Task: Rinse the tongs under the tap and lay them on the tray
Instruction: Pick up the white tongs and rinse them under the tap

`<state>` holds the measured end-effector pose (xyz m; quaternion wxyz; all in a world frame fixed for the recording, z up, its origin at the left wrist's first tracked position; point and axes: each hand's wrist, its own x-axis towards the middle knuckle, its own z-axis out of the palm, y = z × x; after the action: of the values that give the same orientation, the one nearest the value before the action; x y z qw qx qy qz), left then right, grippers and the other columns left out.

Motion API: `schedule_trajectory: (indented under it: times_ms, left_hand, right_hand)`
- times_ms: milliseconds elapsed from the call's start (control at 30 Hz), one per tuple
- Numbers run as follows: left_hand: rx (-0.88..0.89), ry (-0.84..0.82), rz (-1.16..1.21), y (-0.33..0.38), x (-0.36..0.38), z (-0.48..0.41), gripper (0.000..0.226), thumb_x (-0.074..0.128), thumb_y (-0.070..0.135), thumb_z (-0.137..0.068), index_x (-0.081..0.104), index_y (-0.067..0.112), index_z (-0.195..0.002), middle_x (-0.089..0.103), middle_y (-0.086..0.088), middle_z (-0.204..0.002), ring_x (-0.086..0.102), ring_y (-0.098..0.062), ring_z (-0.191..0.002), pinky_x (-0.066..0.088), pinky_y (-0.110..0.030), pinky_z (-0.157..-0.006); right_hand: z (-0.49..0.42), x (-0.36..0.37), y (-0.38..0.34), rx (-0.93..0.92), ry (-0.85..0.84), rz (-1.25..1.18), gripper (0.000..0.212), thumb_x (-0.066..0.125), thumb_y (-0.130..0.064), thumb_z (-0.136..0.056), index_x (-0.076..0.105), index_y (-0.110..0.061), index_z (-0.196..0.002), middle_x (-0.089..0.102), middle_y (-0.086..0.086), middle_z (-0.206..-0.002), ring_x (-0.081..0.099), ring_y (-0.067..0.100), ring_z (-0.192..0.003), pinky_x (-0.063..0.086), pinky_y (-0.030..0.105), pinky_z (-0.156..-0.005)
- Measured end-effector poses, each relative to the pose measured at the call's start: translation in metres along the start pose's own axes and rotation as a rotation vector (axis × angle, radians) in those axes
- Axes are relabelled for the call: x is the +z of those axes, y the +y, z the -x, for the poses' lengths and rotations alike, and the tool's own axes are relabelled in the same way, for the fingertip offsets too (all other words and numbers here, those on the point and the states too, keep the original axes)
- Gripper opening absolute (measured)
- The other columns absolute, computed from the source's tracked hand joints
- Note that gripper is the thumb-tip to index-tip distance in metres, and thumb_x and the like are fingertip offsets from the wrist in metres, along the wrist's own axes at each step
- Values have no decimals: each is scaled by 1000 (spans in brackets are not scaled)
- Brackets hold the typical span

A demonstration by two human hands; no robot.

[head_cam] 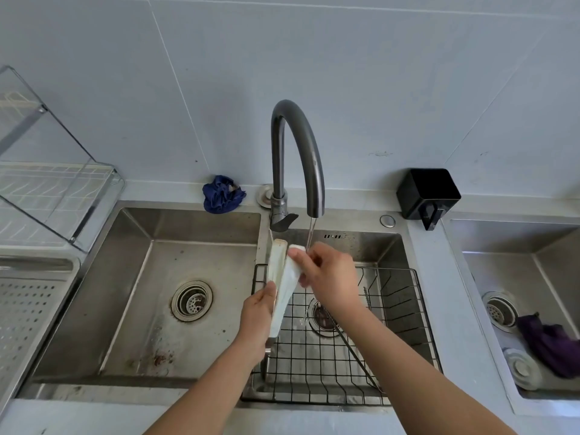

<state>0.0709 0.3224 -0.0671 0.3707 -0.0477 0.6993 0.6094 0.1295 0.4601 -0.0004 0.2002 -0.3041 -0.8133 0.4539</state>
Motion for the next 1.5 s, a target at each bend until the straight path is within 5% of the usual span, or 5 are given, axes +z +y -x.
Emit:
schedule_trajectory:
  times_ms: [600,867,1067,1300,1500]
  left_hand:
    - [521,298,-441,8,12,6,26,44,44,-103,53,24,-88,65,-1,-60,63,-8,-50,52,-33,-48]
    - [419,245,-224,7,17,11,24,49,37,-103,65,28,-88,67,2,-60,63,-7,-53,54,-25,-52]
    - [372,217,-165,17,9,1,26,49,37,-103,67,22,-90,65,-2,-58,63,-13,-53,58,-40,-61]
    - [408,235,-165,19,12,0,25,53,40,-101,67,25,-87,65,5,-60,63,-11,-58,52,-25,-51]
    - [323,136,-55,20,2,3,19,56,38,-100,62,20,-98,64,-4,-63,62,-14,-55,51,-24,-46]
  right_hand:
    - [-3,-6,8,226,130,-243,25,58,-28,-93,62,-31,-118,68,-6,-76,66,9,-59,57,28,-54]
    - [-4,-11,5,146,179,7,35,48,-25,-103,56,-17,-70,61,-1,-58,54,17,-51,44,37,-52]
    - [1,-17,1,336,-129,-653,28,72,-27,-73,70,-20,-101,74,13,-88,57,18,-63,49,28,-48]
    - [-32,-10,2,262,-69,-84,19,51,-24,-102,68,-16,-97,74,-2,-79,69,24,-70,60,44,-65]
    - [-29,-12,-1,316,-413,-704,22,60,-22,-100,65,-4,-111,71,14,-86,67,31,-81,52,52,-89]
